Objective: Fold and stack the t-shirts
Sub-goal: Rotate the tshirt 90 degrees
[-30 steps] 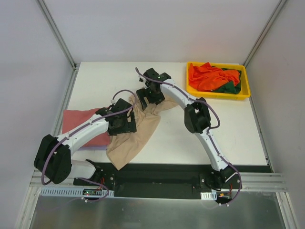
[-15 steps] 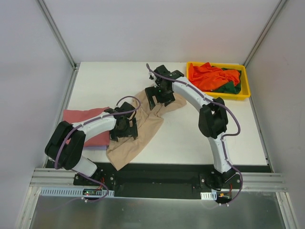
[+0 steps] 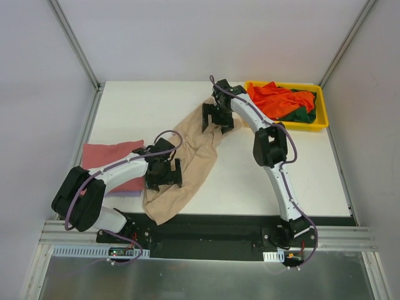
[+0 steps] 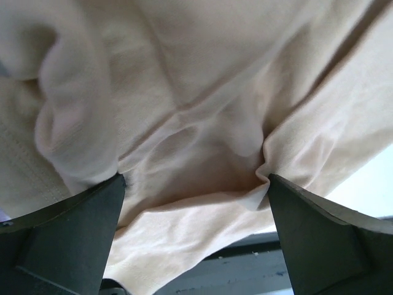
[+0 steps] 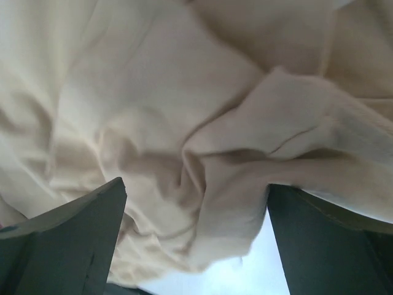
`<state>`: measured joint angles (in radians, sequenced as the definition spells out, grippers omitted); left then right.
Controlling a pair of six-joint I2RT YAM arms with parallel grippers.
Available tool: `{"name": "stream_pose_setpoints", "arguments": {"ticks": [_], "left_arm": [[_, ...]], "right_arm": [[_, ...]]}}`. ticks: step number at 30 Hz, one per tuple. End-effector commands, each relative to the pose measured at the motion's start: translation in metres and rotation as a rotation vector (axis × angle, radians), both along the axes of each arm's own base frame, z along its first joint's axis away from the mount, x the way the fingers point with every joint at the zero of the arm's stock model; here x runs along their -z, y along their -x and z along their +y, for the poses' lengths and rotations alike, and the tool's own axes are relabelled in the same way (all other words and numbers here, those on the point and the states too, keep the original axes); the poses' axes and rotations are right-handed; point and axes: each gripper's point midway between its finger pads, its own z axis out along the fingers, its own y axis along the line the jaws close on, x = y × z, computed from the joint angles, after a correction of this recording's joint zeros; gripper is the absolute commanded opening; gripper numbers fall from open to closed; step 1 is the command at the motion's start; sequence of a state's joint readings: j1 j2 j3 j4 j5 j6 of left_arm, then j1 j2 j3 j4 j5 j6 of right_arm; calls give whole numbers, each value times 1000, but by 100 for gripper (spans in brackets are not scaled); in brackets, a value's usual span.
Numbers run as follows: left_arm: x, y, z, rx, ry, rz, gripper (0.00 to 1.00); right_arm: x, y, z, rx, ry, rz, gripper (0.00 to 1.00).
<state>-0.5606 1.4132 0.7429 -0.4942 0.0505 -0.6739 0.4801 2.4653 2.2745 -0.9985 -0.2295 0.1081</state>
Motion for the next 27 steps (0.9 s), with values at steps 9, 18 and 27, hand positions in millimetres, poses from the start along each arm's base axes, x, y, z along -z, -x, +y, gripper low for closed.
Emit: {"name": "stream_pose_setpoints", "arguments": {"ticks": [9, 18, 27], "left_arm": [[-25, 35, -91, 159, 287, 64, 99], [-64, 38, -152, 256, 385, -15, 99], [-83, 20, -84, 200, 203, -239, 99]], "right_arm": [[-109, -116, 27, 123, -350, -405, 96], [-151, -74, -19, 49, -148, -472, 96], [-89, 39, -4, -133, -7, -207, 96]]}}
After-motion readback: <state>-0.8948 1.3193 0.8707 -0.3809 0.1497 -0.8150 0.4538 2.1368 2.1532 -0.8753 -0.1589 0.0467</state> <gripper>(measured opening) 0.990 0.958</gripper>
